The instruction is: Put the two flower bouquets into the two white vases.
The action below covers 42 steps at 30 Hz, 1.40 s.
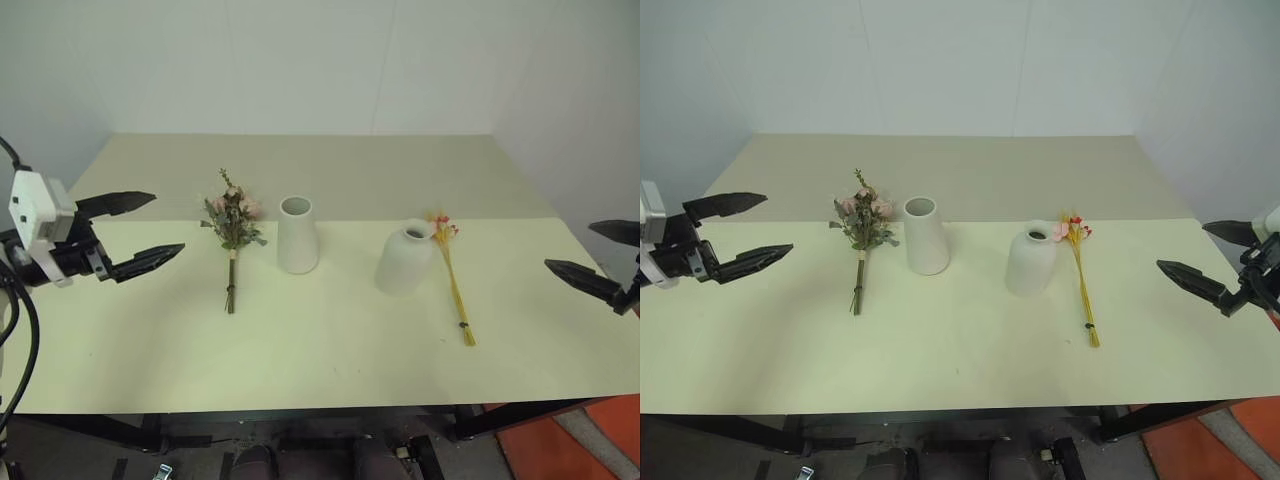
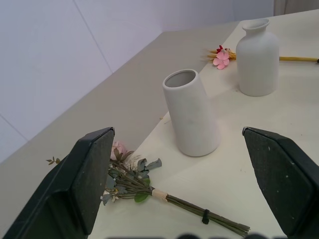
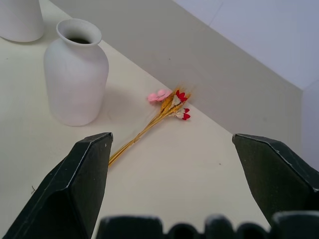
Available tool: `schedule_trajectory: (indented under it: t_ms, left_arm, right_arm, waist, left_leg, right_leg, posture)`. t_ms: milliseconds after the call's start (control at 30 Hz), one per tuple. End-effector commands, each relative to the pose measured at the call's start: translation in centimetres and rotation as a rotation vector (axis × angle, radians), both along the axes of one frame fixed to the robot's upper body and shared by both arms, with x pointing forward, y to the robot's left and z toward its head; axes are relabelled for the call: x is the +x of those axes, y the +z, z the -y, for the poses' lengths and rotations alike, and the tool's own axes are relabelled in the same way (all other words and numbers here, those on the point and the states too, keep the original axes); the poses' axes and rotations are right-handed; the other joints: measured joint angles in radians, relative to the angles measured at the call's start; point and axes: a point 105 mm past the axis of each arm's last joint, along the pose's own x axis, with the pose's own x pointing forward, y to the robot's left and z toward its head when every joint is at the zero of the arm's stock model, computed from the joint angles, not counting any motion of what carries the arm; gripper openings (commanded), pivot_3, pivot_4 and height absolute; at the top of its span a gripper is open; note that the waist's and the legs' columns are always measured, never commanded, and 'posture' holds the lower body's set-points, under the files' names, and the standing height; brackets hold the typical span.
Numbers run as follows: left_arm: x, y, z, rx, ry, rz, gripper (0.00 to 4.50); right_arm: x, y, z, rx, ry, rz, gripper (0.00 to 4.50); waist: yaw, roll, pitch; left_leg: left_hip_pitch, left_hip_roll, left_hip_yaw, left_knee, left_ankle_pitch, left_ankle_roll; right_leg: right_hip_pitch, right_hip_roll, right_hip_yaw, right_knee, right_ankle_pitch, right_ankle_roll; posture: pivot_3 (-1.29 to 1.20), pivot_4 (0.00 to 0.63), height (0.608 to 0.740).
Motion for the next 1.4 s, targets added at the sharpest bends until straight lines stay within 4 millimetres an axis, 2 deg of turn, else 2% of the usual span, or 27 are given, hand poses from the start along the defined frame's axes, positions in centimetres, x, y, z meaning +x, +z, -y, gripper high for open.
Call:
schedule_trajectory:
  t_ms: [33, 367, 467, 633, 800, 1000, 1133, 1400]
  left_arm:
    - [-0.5, 1.3, -0.1, 0.015, 0.006, 0.061, 4.47]
    - [0.0, 1.0, -0.3, -0.013, 0.055, 0.045, 4.47]
    - [1.7, -0.2, 0.0, -0.031, 0.199, 0.009, 4.47]
    - [3.9, -3.8, 2.1, 0.099, 0.419, -0.08, 4.47]
    - [7.2, -5.3, 2.7, -0.036, 0.611, -0.302, 4.47]
    - [9.6, -7.0, 5.1, -0.064, 0.665, -0.541, 4.47]
    - [10.8, -8.3, 6.3, -0.039, 0.7, -0.638, 4.47]
    - [13.1, -9.8, 6.2, -0.081, 0.802, -0.714, 4.47]
  right_arm:
    - [-0.2, 1.2, 0.2, -0.035, -0.009, 0.032, 4.5]
    - [-0.3, 1.2, -0.5, -0.019, 0.012, 0.022, 4.5]
    - [-0.2, 1.5, -1.7, -0.023, 0.051, 0.022, 4.5]
    - [-0.8, 2.3, -5.3, -0.001, 0.209, 0.006, 4.5]
    - [-1.0, 3.0, -7.7, -0.023, 0.298, 0.005, 4.5]
    - [-1.6, 3.8, -10.2, -0.035, 0.424, -0.005, 4.5]
    - [-1.6, 3.7, -10.8, -0.033, 0.447, -0.011, 4.5]
    - [-1.5, 2.7, -10.5, -0.02, 0.42, -0.04, 4.5]
  waist:
    - [0.0, 0.0, 0.0]
    - [0.0, 0.0, 0.0]
    - [0.0, 0.0, 0.0]
    - [0.001, 0.0, 0.0]
    - [0.007, -0.002, 0.001]
    - [0.004, -0.002, 0.001]
    - [0.001, -0.002, 0.001]
    - [0.004, -0.002, 0.001]
  left_leg:
    - [0.0, 0.0, 0.0, 0.0, 0.0, 0.0]
    - [0.0, 0.0, 0.0, 0.0, 0.0, 0.0]
    - [0.0, 0.0, 0.0, 0.0, 0.0, 0.0]
    - [0.0, -0.001, -0.001, 0.0, 0.0, 0.0]
    - [-0.001, -0.001, -0.005, 0.002, 0.0, 0.0]
    - [-0.002, -0.001, -0.008, 0.003, 0.0, 0.0]
    - [-0.002, -0.001, -0.01, 0.002, 0.0, 0.0]
    - [-0.003, -0.001, -0.011, 0.002, 0.0, 0.0]
  right_leg:
    - [0.0, 0.0, 0.0, 0.0, 0.0, 0.0]
    - [0.0, 0.0, 0.0, 0.0, 0.0, 0.0]
    - [0.0, 0.0, 0.0, 0.0, 0.0, 0.0]
    - [0.001, 0.0, 0.0, 0.0, 0.0, 0.001]
    - [0.002, 0.002, 0.0, 0.001, 0.0, 0.002]
    - [0.003, 0.003, 0.0, 0.0, 0.003, 0.008]
    - [0.002, 0.005, 0.0, 0.0, 0.003, 0.008]
    - [0.001, 0.005, -0.001, 0.0, 0.004, 0.007]
  posture:
    - [0.0, 0.15, 0.74]
    - [0.0, 0.15, 0.74]
    - [0.0, 0.15, 0.74]
    - [0.0, 0.15, 0.74]
    - [0.0, 0.15, 0.74]
    - [0.0, 0.15, 0.74]
    - [0.0, 0.15, 0.74]
    - [0.0, 0.15, 0.74]
